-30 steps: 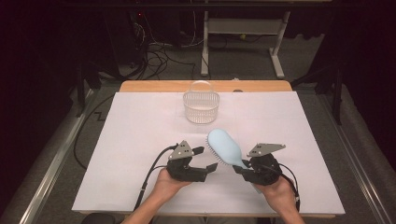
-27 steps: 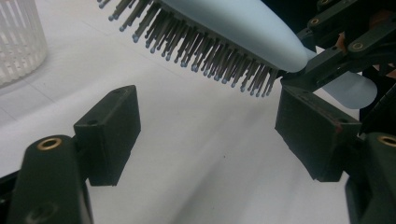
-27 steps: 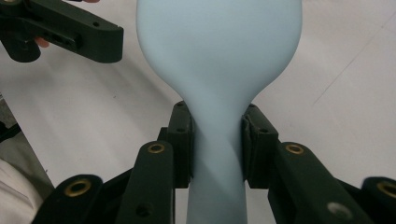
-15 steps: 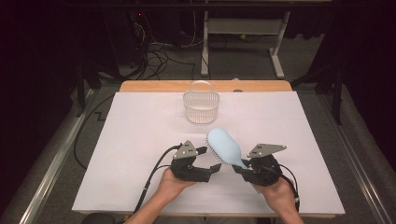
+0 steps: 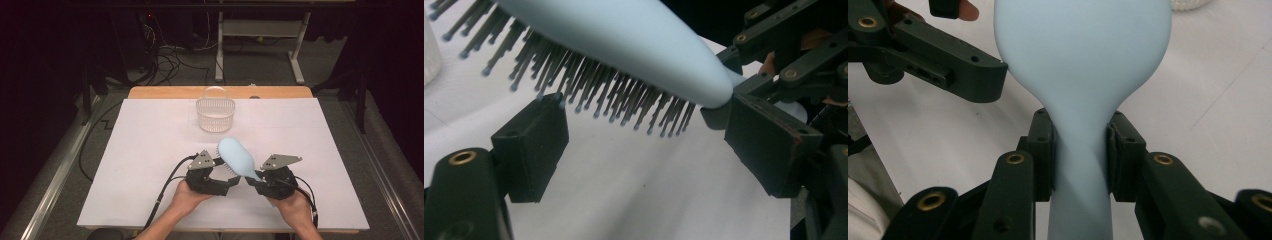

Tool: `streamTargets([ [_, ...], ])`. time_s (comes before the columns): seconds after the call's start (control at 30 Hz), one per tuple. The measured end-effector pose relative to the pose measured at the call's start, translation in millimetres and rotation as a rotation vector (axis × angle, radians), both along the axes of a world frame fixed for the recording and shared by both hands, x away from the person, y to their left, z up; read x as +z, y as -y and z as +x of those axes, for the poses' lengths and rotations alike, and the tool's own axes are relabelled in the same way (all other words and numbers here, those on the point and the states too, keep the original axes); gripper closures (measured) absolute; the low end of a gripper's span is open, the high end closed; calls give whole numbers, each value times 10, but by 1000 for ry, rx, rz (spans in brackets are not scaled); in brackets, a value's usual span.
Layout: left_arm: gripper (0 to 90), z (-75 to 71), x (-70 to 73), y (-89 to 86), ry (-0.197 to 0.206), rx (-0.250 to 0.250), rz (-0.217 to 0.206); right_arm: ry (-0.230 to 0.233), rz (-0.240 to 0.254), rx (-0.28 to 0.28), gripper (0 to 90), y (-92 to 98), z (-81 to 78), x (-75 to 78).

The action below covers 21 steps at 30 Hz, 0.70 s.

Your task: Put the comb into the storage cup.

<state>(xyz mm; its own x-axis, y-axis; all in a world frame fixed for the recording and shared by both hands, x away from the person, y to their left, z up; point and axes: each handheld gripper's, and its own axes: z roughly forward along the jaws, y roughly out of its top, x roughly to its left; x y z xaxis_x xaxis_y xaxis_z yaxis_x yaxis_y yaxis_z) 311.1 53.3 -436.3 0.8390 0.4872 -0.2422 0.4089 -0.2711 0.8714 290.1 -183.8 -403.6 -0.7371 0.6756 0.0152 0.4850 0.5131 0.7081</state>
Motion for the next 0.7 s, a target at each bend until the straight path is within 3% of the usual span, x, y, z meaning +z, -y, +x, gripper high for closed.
streamTargets([
  [0.27,141,34,32,48,-8,-18,10,55,-14,21,702,-119,-67,4],
  [0.37,141,46,36,31,-9,-22,12,51,-7,22,702,-128,-64,-9],
  [0.5,145,63,40,44,-28,-16,-18,45,-9,32,702,-159,-49,-37],
  [0.7,172,31,70,110,-2,-2,-14,45,-31,40,703,-204,-54,-65],
])
